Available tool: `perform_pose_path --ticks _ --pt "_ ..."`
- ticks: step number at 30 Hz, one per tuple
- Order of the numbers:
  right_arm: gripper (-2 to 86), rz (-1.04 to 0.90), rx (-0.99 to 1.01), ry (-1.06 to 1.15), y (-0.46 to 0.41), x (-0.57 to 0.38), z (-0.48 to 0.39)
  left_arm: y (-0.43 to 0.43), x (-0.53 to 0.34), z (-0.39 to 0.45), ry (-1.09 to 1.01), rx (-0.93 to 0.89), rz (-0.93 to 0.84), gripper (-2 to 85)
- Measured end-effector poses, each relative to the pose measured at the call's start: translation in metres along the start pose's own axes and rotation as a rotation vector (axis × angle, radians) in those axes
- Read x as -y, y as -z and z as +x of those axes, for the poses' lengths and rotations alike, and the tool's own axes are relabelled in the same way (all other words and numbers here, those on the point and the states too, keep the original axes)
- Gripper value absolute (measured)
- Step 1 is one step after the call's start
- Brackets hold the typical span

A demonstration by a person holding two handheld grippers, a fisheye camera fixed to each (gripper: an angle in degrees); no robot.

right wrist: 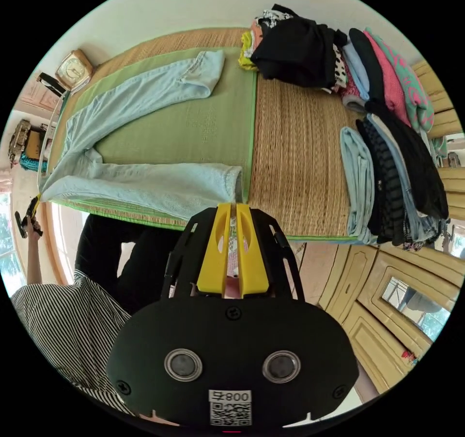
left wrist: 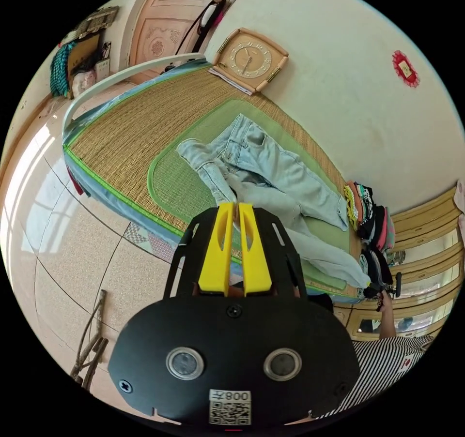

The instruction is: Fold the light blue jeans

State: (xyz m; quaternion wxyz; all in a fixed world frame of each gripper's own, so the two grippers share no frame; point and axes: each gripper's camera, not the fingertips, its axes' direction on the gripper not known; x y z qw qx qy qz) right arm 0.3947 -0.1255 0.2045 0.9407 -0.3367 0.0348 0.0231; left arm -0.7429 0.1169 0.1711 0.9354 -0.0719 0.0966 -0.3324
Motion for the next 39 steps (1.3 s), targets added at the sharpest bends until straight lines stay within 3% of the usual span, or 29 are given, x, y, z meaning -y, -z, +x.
perform_pose_path --ticks 3,6,14,18,24,28,32,36,39 --pt "3.3 -0.076 0.066 -0.113 -0.053 -0.026 0.019 -0.022 -0.023 -0.013 0.091 0.033 -0.060 1.6" --pt "4.8 0.014 0.160 -0.227 -0.059 -0.050 0.040 -0.030 -0.036 0.003 0.059 0.000 -0.064 3.4" --pt "8.1 0.250 0.125 -0.218 -0.020 -0.041 0.049 -0.120 -0.006 0.195 -0.448 -0.128 -0.213 7.3" --pt "8.4 0.176 0.130 -0.164 -0.050 -0.004 0.038 -0.188 0.004 0.273 -0.555 -0.144 -0.341 7.5" --pt "7.5 0.112 0.003 -0.056 -0.082 0.024 0.004 -0.272 0.011 0.346 -0.642 0.036 -0.464 6.3" --pt "2.4 0.121 -0.037 -0.026 -0.081 0.028 -0.006 -0.283 0.022 0.371 -0.658 0.073 -0.422 2.3" --pt "0.5 0.241 0.062 -0.059 -0.048 0.018 0.013 -0.264 0.045 0.391 -0.609 -0.049 -0.247 1.1" --pt "0.5 0.172 0.142 -0.141 -0.062 0.029 0.036 -0.294 0.053 0.407 -0.636 0.011 -0.343 1.5" --pt "0.7 0.250 0.045 -0.226 -0.045 0.023 0.043 -0.283 0.059 0.417 -0.648 -0.026 -0.270 2.8"
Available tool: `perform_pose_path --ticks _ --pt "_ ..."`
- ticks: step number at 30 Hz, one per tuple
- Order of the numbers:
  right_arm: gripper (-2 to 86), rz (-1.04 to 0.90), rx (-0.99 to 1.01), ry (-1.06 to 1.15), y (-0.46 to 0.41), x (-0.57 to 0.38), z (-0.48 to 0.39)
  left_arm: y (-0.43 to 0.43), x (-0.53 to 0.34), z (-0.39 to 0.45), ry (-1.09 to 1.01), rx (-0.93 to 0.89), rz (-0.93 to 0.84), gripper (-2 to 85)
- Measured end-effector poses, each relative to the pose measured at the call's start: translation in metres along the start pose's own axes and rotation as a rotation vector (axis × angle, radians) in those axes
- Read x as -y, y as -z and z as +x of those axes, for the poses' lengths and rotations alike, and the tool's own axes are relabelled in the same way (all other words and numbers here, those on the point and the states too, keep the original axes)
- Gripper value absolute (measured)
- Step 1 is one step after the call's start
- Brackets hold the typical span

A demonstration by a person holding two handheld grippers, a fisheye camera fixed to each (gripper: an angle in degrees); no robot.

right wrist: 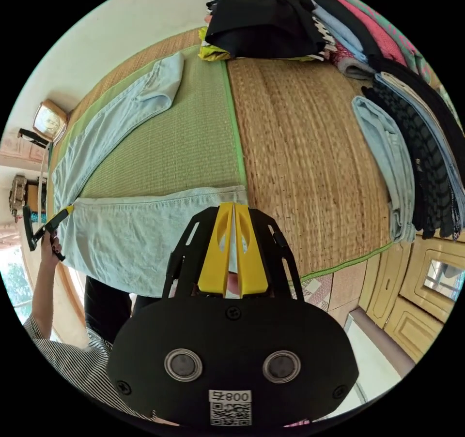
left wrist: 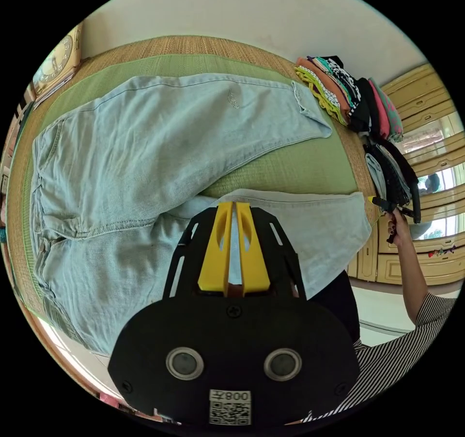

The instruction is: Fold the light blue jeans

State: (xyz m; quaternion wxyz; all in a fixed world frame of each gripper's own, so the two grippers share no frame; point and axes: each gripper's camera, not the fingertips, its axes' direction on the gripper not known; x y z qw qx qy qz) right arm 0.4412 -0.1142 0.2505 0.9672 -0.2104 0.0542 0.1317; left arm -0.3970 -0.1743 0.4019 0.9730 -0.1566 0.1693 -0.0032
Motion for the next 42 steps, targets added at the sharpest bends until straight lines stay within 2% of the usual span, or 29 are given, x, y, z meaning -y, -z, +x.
perform_pose_path --ticks 4,9,12,16,19,22,25,26,29,31,33,37,40,42 --pt "3.2 0.145 0.038 0.080 0.023 0.022 -0.030 0.009 0.025 0.016 -0.137 0.041 0.063 7.4" --pt "9.6 0.253 -0.100 0.478 0.006 0.088 -0.176 -0.037 0.064 0.029 -0.274 0.230 -0.085 8.6" --pt "9.5 0.240 -0.194 0.618 -0.025 0.119 -0.232 -0.062 0.073 0.024 -0.283 0.282 -0.159 6.6" --pt "7.6 0.150 -0.301 0.704 -0.073 0.148 -0.264 -0.061 0.077 0.019 -0.271 0.241 -0.111 3.5" --pt "2.4 0.144 -0.295 0.678 -0.081 0.158 -0.258 -0.054 0.081 0.011 -0.245 0.193 -0.080 2.2" --pt "1.1 0.271 -0.105 0.490 -0.033 0.159 -0.211 -0.027 0.082 0.002 -0.209 0.098 0.013 1.6" --pt "0.7 0.385 0.142 0.239 0.012 0.145 -0.126 -0.005 0.079 -0.001 -0.240 0.080 0.066 1.7" --pt "0.7 0.375 0.221 0.153 0.011 0.138 -0.092 -0.006 0.079 0.000 -0.270 0.091 0.039 1.9" --pt "0.8 0.225 0.232 -0.038 -0.034 0.123 -0.032 -0.031 0.078 -0.001 -0.311 0.093 -0.123 3.1" --pt "0.9 0.151 0.313 -0.145 -0.061 0.109 -0.004 -0.036 0.075 -0.003 -0.312 0.097 -0.148 4.3" --pt "0.9 0.170 0.285 -0.243 -0.068 0.087 0.014 -0.029 0.074 -0.006 -0.301 0.059 -0.134 5.6" --pt "0.6 0.262 0.291 -0.260 -0.054 0.077 0.011 -0.008 0.075 -0.019 -0.263 0.024 -0.068 7.3" --pt "0.4 0.275 0.201 -0.091 -0.049 0.100 -0.036 -0.014 0.083 -0.034 -0.227 0.060 -0.086 7.4" --pt "0.1 0.192 0.061 0.055 -0.071 0.126 -0.081 -0.033 0.084 -0.046 -0.199 0.091 -0.151 7.3"
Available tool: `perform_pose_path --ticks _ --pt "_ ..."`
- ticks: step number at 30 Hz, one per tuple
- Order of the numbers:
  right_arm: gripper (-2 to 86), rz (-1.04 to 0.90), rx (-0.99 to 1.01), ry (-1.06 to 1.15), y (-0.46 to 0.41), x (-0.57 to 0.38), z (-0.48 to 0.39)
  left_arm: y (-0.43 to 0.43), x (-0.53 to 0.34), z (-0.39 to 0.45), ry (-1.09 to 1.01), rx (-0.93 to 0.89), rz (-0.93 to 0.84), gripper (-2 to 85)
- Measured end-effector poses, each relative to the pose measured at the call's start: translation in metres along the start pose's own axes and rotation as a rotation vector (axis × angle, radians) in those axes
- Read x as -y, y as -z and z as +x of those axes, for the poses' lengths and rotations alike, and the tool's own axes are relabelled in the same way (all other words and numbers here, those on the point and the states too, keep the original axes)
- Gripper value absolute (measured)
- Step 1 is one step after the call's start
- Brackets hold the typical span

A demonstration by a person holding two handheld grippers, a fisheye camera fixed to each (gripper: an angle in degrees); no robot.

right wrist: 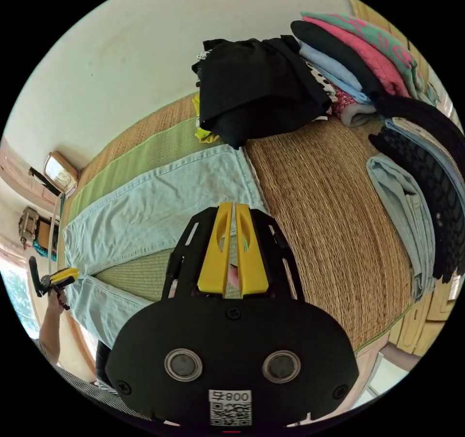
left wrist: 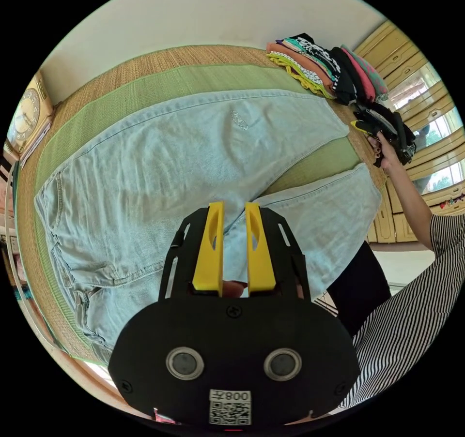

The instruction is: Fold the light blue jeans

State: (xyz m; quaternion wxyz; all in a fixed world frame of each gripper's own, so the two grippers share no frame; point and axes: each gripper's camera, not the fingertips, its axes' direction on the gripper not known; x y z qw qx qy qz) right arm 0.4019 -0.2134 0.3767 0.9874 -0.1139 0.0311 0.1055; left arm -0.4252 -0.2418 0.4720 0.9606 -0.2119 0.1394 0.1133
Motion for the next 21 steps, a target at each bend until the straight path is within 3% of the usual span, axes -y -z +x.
perform_pose_path --ticks 1,2,7,10,15,18,21 --pt "0.1 -0.045 -0.041 0.024 -0.012 0.004 -0.007 -0.015 -0.001 -0.007 0.015 -0.012 -0.061 7.1" --pt "0.0 -0.107 -0.089 0.053 -0.032 0.009 -0.017 -0.010 -0.006 -0.013 0.036 -0.021 -0.004 6.5" --pt "0.3 -0.014 -0.041 0.118 0.002 0.013 -0.042 0.043 -0.047 -0.035 0.129 -0.056 0.149 6.0" --pt "1.6 0.037 0.106 0.301 0.022 -0.004 -0.104 0.061 -0.090 -0.056 0.226 0.027 0.159 6.5" --pt "4.0 -0.046 0.209 0.616 -0.009 -0.030 -0.257 0.060 -0.137 -0.109 0.425 0.132 0.129 7.3" --pt "3.2 -0.229 0.241 0.707 -0.058 -0.031 -0.325 0.043 -0.145 -0.135 0.479 0.070 0.081 7.4" --pt "1.3 -0.194 0.226 0.744 -0.043 -0.022 -0.354 0.063 -0.161 -0.130 0.445 0.082 0.146 7.3"
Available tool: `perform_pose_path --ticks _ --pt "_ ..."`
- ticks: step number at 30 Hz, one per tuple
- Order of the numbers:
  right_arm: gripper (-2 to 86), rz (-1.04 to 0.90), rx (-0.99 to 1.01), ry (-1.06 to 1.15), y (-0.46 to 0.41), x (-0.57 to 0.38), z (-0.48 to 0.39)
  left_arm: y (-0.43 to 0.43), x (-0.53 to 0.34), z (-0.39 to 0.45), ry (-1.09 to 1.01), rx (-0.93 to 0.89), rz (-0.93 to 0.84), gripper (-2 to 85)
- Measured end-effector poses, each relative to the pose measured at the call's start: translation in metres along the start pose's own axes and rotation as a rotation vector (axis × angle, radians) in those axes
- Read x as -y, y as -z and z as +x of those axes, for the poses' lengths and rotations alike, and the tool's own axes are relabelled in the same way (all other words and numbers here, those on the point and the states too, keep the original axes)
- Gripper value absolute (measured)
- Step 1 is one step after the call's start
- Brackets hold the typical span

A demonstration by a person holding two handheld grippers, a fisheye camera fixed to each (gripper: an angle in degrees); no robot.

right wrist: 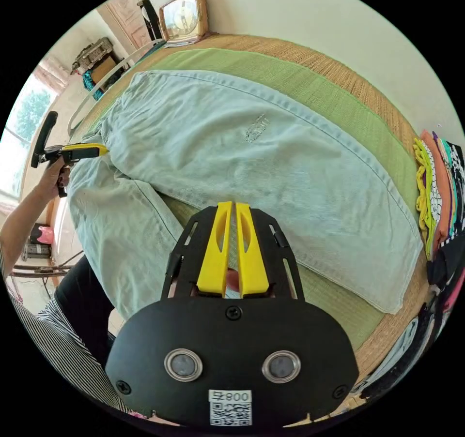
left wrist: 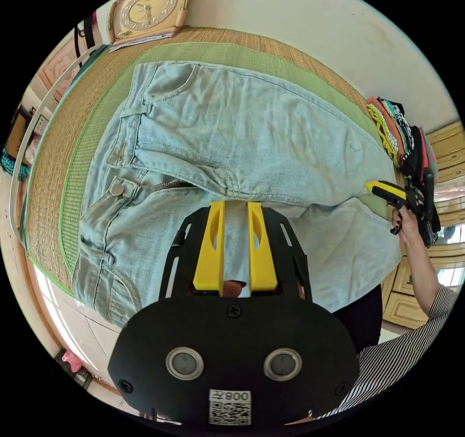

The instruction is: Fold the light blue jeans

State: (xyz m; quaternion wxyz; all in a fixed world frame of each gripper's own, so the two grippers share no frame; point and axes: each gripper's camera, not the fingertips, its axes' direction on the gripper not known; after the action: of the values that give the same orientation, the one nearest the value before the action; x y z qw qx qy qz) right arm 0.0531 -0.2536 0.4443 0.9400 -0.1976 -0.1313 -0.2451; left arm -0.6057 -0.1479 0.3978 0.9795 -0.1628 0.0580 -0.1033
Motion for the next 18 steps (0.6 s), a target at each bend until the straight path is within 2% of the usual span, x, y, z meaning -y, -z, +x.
perform_pose_path --ticks 3,6,12,15,18 --pt "1.1 0.088 -0.107 0.087 0.021 0.021 -0.032 0.045 -0.031 -0.015 -0.019 0.023 0.144 7.4" --pt "3.9 0.127 -0.033 0.204 0.022 0.067 -0.082 0.073 -0.050 -0.050 0.035 0.124 0.219 8.1" --pt "7.7 0.126 0.020 0.494 -0.030 0.176 -0.240 0.054 -0.041 -0.120 0.106 0.142 0.096 9.8" --pt "7.9 0.070 -0.006 0.569 -0.071 0.216 -0.301 0.040 -0.041 -0.134 0.086 0.151 0.017 9.1" --pt "7.7 -0.019 -0.034 0.593 -0.116 0.239 -0.337 0.042 -0.052 -0.134 0.042 0.166 0.028 7.4"
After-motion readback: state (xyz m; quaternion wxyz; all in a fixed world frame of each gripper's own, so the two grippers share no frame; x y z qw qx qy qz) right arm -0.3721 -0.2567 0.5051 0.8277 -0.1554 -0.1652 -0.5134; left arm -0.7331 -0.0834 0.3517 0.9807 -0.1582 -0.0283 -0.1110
